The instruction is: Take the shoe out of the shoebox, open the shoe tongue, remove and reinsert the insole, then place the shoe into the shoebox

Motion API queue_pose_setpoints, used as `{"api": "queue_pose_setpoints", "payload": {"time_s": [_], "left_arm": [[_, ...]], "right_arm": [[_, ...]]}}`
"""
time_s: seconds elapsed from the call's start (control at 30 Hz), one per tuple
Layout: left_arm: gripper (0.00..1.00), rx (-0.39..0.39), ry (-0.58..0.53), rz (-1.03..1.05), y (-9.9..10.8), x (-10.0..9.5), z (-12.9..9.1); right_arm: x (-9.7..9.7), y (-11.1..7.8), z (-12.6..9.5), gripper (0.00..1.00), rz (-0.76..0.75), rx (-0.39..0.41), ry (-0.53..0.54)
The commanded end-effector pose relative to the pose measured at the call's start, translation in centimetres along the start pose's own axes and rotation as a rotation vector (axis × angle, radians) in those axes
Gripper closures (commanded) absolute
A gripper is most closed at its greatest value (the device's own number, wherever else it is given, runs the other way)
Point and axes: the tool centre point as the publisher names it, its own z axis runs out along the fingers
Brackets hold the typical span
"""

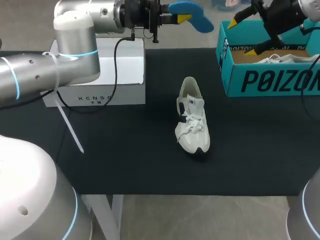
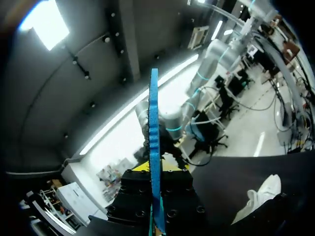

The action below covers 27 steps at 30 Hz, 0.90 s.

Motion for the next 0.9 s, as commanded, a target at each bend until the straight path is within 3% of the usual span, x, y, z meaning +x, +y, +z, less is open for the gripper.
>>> {"api": "queue_pose_setpoints", "payload": {"time_s": [0.03,0.57,0.7,0.73,0.77,0.8,0.83,0.9], "left_arm": [[1.0,-0.157,0.049,-0.401,-1.0,0.1,-0.3],[1.0,-0.157,0.049,-0.401,-1.0,0.1,-0.3],[1.0,-0.07,-0.021,-0.819,0.6,-0.4,-0.6],[1.0,-0.043,-0.059,-0.841,0.5,-0.4,-0.8],[1.0,-0.076,-0.053,-0.932,0.6,-0.5,-0.9],[1.0,-0.064,-0.042,-1.026,0.8,-0.3,-0.8],[1.0,-0.003,-0.034,-1.152,0.6,-0.4,-0.9],[1.0,-0.009,0.003,-1.209,0.7,-0.2,-0.8]], "right_arm": [[0.0,-0.1,0.1,0.0,0.002,0.0,0.0],[-0.3,-0.2,0.3,0.0,0.005,0.002,-0.008],[-0.2,-0.2,0.3,0.0,0.003,0.001,-0.008],[-0.2,-0.2,0.3,0.0,0.004,0.001,-0.009],[-0.2,-0.2,0.3,0.0,0.004,0.001,-0.009],[-0.2,-0.1,0.2,0.0,0.005,0.001,-0.01],[-0.2,-0.1,0.3,0.0,0.006,0.002,-0.012],[-0.3,-0.1,0.3,0.0,0.006,0.002,-0.014]]}}
